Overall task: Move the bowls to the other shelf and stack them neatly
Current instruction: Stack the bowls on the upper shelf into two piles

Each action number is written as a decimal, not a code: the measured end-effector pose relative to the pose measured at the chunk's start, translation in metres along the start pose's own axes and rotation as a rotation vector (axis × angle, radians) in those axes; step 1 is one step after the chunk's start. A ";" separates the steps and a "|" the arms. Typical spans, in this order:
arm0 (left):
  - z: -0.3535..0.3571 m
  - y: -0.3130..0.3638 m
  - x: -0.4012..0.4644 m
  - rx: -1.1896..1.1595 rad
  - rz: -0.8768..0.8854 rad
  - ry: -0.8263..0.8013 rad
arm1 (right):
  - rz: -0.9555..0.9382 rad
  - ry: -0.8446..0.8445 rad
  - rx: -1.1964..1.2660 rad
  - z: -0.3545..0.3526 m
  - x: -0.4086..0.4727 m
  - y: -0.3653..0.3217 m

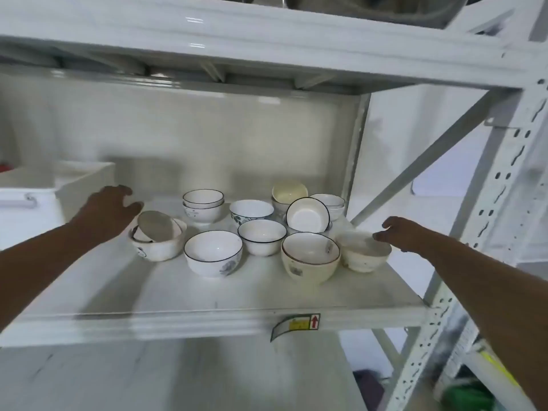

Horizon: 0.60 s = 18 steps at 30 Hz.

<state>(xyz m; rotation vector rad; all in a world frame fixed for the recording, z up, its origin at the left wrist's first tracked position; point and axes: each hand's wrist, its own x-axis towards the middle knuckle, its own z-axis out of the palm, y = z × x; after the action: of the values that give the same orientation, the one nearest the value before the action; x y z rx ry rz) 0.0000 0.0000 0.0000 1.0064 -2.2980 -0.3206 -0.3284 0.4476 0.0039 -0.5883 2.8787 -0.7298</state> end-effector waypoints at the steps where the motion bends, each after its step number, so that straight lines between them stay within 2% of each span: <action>1: 0.002 0.006 0.002 -0.009 0.025 -0.008 | 0.019 -0.036 0.036 0.002 0.004 0.001; 3: 0.006 0.021 0.007 -0.037 0.085 -0.007 | 0.066 -0.102 0.095 0.004 0.014 0.004; 6: 0.010 0.044 0.013 -0.098 0.173 -0.038 | 0.078 -0.201 0.012 0.011 0.028 0.003; 13: 0.043 0.068 0.022 -0.112 0.380 -0.373 | -0.010 -0.302 -0.100 0.018 0.066 -0.003; 16: 0.054 0.079 0.017 -0.097 0.444 -0.513 | -0.180 -0.328 0.133 0.017 0.074 -0.018; 18: 0.062 0.084 0.013 -0.066 0.477 -0.566 | -0.206 -0.309 0.298 0.020 0.082 -0.032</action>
<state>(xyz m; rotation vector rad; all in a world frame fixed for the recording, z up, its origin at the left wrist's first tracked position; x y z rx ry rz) -0.0942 0.0461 -0.0068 0.3242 -2.9138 -0.5239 -0.3885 0.3809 0.0006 -0.8754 2.3937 -0.9763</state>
